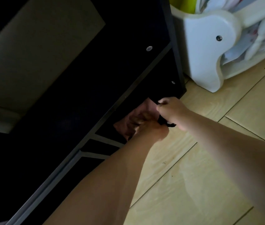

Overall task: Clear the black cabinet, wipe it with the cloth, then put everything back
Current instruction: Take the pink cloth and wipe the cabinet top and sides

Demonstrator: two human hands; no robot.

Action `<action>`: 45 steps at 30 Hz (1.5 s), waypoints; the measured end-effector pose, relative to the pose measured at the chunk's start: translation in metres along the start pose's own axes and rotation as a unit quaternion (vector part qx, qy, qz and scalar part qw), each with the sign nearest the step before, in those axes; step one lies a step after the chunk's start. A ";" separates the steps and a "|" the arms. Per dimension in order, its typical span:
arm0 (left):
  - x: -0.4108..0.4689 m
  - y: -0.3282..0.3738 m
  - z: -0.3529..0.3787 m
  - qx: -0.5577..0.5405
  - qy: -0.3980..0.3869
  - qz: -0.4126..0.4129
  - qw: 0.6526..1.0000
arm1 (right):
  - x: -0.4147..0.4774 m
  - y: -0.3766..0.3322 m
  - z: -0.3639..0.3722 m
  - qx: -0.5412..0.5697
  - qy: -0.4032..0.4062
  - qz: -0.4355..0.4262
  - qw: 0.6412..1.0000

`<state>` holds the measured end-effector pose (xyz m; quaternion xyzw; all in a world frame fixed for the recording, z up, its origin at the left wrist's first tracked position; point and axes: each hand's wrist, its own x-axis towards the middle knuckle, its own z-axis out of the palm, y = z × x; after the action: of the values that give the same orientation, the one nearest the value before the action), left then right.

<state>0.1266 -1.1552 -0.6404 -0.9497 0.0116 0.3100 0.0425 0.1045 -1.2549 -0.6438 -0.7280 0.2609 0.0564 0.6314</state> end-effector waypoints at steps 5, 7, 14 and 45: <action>-0.008 0.008 -0.023 -0.076 -0.081 0.068 0.991 | -0.019 0.046 0.000 -0.256 0.126 -0.163 0.945; -0.014 0.014 -0.031 -0.053 -0.026 0.066 0.996 | -0.031 0.063 -0.001 -0.392 0.121 -0.187 0.893; 0.002 -0.002 0.000 0.066 0.092 0.017 0.993 | -0.045 0.095 -0.003 -0.523 0.075 -0.197 0.826; 0.100 -0.028 -0.035 -0.020 0.203 -0.007 0.979 | -0.043 0.104 0.001 -0.461 0.083 -0.227 0.854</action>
<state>0.2289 -1.1295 -0.6690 -0.9935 0.0076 0.1109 0.0226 0.0205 -1.2479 -0.7191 -0.9767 0.0842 -0.0354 0.1942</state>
